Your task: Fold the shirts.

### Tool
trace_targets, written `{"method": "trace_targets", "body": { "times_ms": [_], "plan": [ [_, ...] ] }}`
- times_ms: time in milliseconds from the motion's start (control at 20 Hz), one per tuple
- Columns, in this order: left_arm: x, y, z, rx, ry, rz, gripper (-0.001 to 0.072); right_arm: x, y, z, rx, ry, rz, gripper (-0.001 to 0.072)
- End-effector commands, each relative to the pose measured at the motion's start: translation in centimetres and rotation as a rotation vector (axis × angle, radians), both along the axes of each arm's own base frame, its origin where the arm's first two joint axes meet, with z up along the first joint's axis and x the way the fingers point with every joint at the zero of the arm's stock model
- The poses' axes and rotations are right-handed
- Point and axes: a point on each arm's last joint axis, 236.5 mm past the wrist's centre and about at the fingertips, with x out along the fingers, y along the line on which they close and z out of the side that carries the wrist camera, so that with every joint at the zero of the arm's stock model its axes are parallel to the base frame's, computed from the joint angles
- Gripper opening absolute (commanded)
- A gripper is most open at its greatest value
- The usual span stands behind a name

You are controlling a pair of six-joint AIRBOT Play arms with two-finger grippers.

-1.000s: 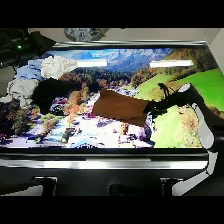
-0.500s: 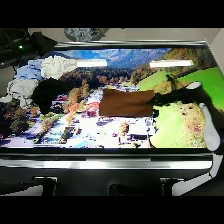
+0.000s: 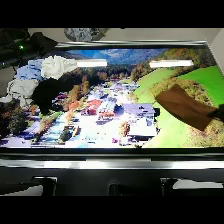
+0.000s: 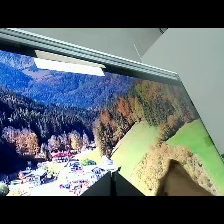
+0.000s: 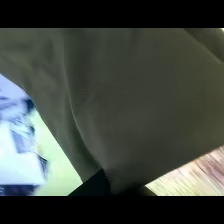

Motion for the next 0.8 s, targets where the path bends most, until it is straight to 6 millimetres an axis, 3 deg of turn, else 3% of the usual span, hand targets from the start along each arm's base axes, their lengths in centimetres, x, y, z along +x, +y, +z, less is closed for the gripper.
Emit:
{"method": "trace_targets", "body": {
  "times_ms": [0, 100, 200, 400, 600, 750],
  "plan": [
    [-0.1, -0.1, -0.1, 0.001, 0.005, -0.005, 0.0029, -11.6, -6.8, -0.7, -0.064, 0.229, -0.216, 0.0046],
    [-0.1, -0.1, -0.1, 0.002, 0.005, -0.005, 0.0029, -14.6, -7.0, -1.6, -0.034, 0.252, -0.3, 0.0047],
    [-0.1, -0.1, -0.1, 0.002, 0.005, -0.005, 0.0029, -16.5, -4.8, -3.6, 0.028, 0.287, -0.326, 0.0047],
    [-0.1, -0.1, -0.1, 0.001, 0.005, -0.005, 0.0029, -17.9, -0.7, -6.4, 0.103, 0.326, -0.326, 0.0047],
    [-0.1, -0.1, -0.1, 0.001, 0.005, -0.005, 0.0029, -19.8, -0.4, -7.1, 0.075, 0.388, -0.289, 0.0047],
    [-0.1, -0.1, -0.1, 0.001, 0.005, -0.005, 0.0029, -20.0, -0.9, -7.3, 0.05, 0.393, -0.293, 0.0047]
  ]
}}
